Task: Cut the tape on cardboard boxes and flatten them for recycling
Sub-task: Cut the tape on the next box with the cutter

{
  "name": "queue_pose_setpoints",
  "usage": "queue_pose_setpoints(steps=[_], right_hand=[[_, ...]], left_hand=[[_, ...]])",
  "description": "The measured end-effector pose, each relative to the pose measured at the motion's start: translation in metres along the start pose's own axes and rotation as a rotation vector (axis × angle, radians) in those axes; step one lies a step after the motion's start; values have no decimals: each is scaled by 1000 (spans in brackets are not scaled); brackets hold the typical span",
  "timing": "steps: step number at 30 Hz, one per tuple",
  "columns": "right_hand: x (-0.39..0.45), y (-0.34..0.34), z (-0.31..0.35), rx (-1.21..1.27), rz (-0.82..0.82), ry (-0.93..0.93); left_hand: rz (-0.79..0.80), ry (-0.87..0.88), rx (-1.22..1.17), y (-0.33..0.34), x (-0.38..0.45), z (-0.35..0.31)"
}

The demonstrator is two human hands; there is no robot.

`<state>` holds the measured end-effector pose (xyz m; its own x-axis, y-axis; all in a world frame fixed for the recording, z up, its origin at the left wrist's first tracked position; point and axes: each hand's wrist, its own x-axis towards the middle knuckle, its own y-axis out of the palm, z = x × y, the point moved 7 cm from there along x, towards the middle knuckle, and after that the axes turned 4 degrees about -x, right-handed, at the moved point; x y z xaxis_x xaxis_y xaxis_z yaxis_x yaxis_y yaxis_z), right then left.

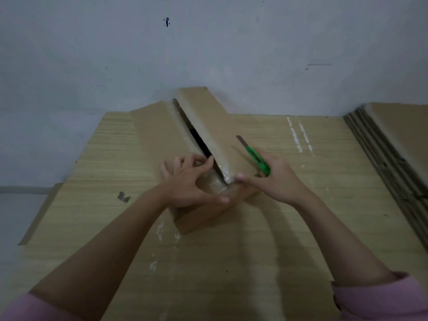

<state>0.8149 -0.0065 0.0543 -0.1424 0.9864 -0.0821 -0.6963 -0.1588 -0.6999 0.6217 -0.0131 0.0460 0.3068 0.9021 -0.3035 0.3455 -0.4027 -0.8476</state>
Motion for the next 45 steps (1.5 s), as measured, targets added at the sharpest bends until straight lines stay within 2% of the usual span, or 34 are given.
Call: queue_pose_setpoints(steps=[2,3,5,7,11,14,17,20,23,26,29,33,38,45], right_hand=[[-23,4,0,161,-57,-53],[-35,4,1,161,-120,-103],[-59,6,1,51,-302,-225],[-73,15,-1,-113,-396,-313],[-83,24,7,-304,-559,-292],[-84,24,17,-439,-611,-244],[-82,25,25,-553,-610,-180],[-79,26,31,-693,-581,-38],[-69,15,27,-694,-557,116],[-67,6,22,-672,-501,89],[-73,5,21,-612,-433,49],[-75,13,14,-334,-338,85],[-70,30,9,34,-258,201],[-64,33,20,81,-217,282]], left_hand=[[16,23,28,0,-2,0],[18,36,39,0,-2,0],[18,60,58,2,-2,-2],[16,78,74,3,-2,-3],[9,77,97,3,-3,-4],[10,70,100,3,-4,-4],[9,68,89,2,-5,-5],[5,77,80,2,-4,-5],[-11,100,17,0,-6,-5],[-48,166,122,1,-2,-7],[-134,378,260,5,0,-20],[-295,561,100,2,-2,-27],[-384,598,85,-2,-6,-27],[-399,561,91,-4,-9,-26]])
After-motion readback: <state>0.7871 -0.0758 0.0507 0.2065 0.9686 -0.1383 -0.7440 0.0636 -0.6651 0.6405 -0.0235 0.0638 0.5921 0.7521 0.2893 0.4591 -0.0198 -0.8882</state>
